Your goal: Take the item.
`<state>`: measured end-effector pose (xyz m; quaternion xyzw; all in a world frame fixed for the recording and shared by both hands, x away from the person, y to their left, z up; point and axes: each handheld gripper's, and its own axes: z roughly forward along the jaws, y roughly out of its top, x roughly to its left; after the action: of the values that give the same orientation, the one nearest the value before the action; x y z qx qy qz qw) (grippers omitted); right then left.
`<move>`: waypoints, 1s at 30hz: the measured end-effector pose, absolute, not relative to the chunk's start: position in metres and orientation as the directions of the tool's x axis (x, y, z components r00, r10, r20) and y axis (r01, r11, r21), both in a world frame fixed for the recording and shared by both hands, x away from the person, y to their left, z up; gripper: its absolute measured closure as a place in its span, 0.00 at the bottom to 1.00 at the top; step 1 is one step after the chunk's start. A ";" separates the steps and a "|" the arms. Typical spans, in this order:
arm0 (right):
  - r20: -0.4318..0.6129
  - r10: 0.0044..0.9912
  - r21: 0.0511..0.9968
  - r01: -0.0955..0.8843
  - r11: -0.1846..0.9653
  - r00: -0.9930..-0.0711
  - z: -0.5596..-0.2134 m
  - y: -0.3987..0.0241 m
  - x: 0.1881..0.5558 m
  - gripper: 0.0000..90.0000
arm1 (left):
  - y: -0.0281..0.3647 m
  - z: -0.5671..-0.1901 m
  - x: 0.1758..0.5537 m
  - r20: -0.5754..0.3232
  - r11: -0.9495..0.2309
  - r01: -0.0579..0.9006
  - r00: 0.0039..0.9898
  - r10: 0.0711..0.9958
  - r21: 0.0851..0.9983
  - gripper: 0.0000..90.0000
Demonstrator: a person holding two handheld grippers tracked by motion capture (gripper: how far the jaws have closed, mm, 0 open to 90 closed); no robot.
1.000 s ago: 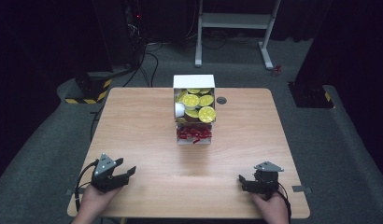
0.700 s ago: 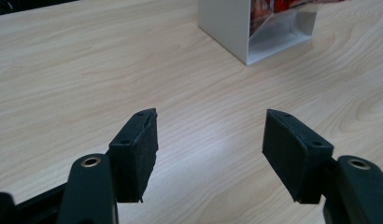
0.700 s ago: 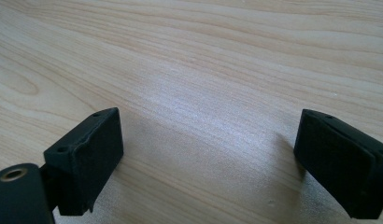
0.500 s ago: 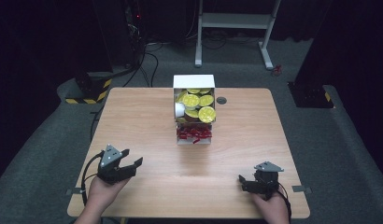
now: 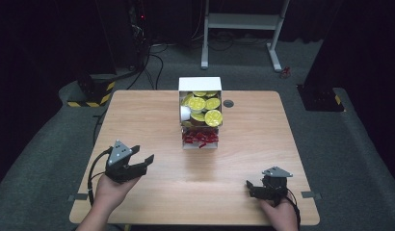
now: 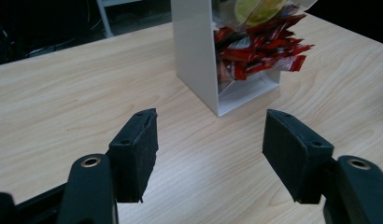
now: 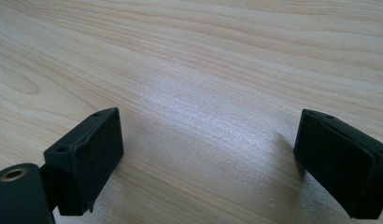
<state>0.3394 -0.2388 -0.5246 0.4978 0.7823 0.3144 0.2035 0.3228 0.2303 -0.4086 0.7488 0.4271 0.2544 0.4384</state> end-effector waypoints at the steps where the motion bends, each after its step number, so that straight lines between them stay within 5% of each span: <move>1: -0.004 0.907 0.694 0.651 0.306 -0.421 -0.525 -0.239 0.339 0.09 | 0.229 -0.407 0.324 0.008 -0.251 0.413 0.508 0.861 0.875 0.40; 30: -0.009 0.905 0.696 0.647 0.311 -0.425 -0.525 -0.239 0.339 0.09 | 0.204 -0.372 0.344 -0.007 -0.233 0.346 0.572 0.820 0.909 0.41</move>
<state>0.3393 -0.2390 -0.5246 0.4954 0.7834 0.3147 0.2046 0.3444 0.2040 -0.3716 0.7453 0.3913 0.2471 0.4800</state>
